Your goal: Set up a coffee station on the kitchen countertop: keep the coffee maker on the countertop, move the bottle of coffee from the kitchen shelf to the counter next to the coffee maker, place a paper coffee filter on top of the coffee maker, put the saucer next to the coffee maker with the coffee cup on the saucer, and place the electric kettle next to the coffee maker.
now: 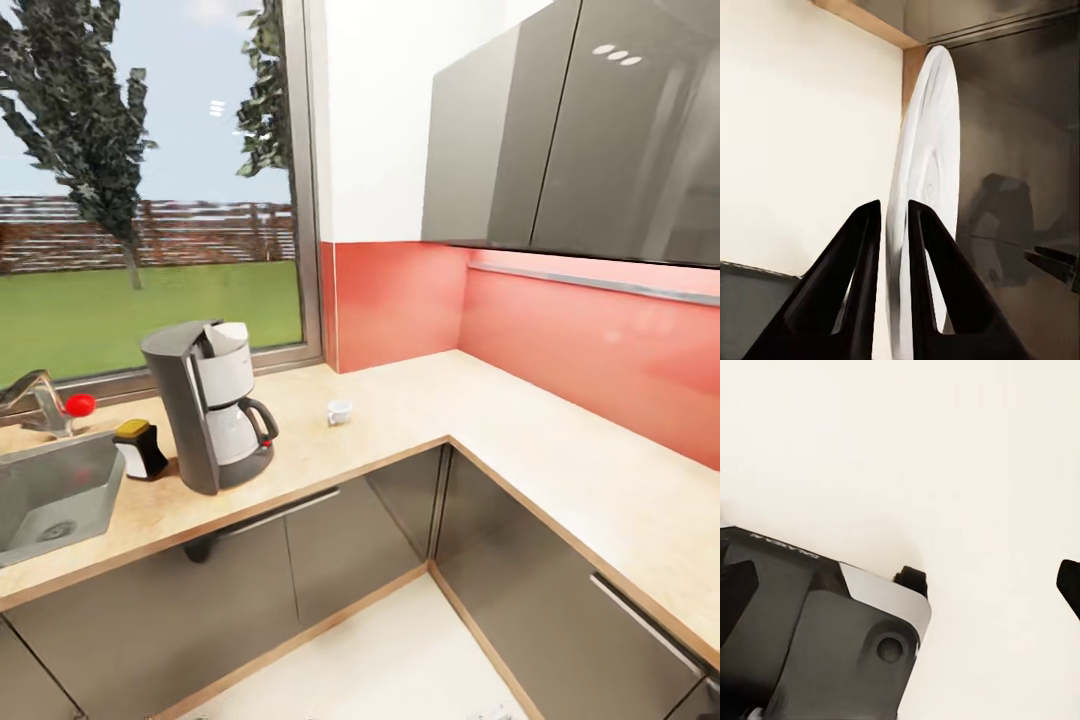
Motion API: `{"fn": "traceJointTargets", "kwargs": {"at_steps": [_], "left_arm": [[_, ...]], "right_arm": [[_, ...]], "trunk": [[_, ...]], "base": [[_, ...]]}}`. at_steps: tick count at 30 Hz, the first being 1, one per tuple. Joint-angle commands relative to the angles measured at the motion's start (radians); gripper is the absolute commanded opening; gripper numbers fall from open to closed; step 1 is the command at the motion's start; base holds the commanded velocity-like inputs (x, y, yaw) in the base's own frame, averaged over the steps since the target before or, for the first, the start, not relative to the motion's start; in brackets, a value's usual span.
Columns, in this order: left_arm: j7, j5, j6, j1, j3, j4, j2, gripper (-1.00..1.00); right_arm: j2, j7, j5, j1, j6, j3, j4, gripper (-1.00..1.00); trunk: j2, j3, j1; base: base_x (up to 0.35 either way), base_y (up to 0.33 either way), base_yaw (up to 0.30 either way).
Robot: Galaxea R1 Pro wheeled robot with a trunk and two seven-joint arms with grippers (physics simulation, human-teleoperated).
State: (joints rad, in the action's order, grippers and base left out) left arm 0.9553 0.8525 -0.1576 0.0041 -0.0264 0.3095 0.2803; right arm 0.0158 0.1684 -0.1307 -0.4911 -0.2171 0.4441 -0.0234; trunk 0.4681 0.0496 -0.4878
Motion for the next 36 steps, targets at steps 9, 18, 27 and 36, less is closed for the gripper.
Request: {"fn": "traceJointTargets", "kwargs": {"at_steps": [9,18,27,36], "left_arm": [[-0.001,0.007,-0.004,0.001,0.015,-0.037,-0.002,-1.0],[0.002,0.008,-0.003,0.001,0.014,-0.037,-0.002,-1.0],[0.001,-0.026,0.038,-0.015,0.001,-0.013,0.006,-1.0],[-0.005,-0.115,0.0,-0.017,0.007,0.29,0.008,-1.0]], "right_arm": [[0.0,0.0,-0.01,0.005,-0.005,0.008,-0.001,1.0],[0.0,0.0,-0.01,0.011,-0.005,0.009,-0.001,1.0],[0.002,0.0,-0.007,0.013,-0.002,0.011,-0.001,1.0],[0.006,-0.002,0.047,0.015,0.002,0.01,-0.001,1.0]], "trunk": [[0.002,0.01,-0.001],[0.002,0.018,-0.001],[0.002,0.022,-0.001],[0.002,0.022,-0.001]], "base": [[0.0,0.0,0.261],[-0.111,0.034,0.254],[-0.31,0.063,0.123],[-0.05,0.001,0.001]]}}
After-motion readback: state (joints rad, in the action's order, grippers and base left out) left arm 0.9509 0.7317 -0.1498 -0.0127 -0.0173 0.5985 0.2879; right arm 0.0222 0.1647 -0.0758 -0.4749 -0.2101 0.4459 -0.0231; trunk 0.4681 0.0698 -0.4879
